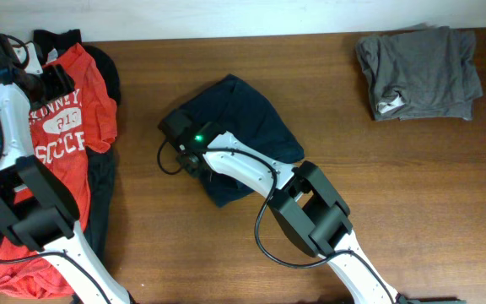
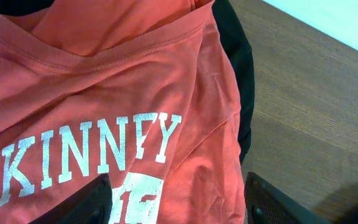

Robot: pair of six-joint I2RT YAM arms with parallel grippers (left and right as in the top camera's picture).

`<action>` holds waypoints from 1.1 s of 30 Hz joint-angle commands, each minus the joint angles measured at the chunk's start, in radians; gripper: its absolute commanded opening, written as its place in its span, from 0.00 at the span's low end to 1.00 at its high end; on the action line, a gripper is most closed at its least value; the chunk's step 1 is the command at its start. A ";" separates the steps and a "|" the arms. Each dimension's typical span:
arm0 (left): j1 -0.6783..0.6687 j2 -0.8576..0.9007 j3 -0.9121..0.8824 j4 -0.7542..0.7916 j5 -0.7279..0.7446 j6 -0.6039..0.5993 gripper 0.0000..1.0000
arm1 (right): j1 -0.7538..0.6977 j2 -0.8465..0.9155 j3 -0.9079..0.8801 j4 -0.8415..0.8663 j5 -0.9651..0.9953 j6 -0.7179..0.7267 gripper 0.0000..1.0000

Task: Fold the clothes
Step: 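Grasp the folded navy shorts' left edge with the right gripper, then lift the shorts with the right gripper and carry them to the top right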

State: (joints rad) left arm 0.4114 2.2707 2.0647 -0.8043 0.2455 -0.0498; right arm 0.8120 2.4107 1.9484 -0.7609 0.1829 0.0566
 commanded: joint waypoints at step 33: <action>-0.061 0.065 -0.003 -0.019 0.001 -0.006 0.68 | -0.380 -0.024 0.927 -0.840 0.210 -0.137 0.04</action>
State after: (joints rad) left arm 0.3599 2.3287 2.0647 -0.8227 0.2455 -0.0498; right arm 0.4816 2.4351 2.8079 -1.5852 0.3660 -0.0353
